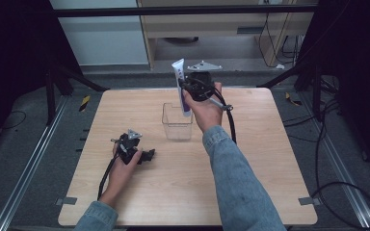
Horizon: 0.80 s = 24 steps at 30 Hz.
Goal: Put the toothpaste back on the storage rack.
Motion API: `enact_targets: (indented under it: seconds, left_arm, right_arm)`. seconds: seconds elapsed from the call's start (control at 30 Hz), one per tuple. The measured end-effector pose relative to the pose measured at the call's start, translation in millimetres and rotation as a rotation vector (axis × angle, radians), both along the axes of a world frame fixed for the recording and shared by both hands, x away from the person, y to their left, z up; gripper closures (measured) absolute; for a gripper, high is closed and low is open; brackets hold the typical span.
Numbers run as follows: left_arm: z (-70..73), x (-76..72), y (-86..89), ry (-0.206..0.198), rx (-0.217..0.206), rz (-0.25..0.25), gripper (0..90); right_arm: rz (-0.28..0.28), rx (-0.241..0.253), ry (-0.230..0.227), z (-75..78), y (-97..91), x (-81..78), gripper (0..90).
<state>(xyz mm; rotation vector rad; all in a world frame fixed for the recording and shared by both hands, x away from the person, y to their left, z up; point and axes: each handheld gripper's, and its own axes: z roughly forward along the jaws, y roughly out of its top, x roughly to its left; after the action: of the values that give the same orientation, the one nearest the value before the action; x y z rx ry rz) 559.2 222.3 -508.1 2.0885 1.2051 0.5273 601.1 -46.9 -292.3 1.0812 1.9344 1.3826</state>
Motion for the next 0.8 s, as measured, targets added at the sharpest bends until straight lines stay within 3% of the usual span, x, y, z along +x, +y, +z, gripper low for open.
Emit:
enact_targets:
  seconds: [0.13,0.17,0.23,0.33,0.8]
  left_arm:
    - [0.0,-0.1,-0.4,0.000,0.000,0.004,0.0]
    - [-0.1,0.2,-0.3,-0.002,-0.001,0.003,0.0]
    - [-0.1,0.2,-0.3,-0.002,-0.001,0.004,0.0]
    - [0.0,0.2,-0.3,-0.001,0.000,0.003,0.0]
    - [-0.1,0.1,-0.4,0.000,-0.001,0.004,0.0]
  right_arm:
    - [0.004,0.031,0.009,-2.9,5.3,8.4,80.5]
    - [0.004,0.024,-0.014,-0.2,10.3,8.3,80.5]
    - [0.009,0.037,-0.017,-1.7,13.6,7.0,80.5]
    - [0.019,0.007,-0.031,-4.3,20.4,7.4,80.5]
    - [0.006,0.008,-0.023,-17.0,30.1,18.5,80.4]
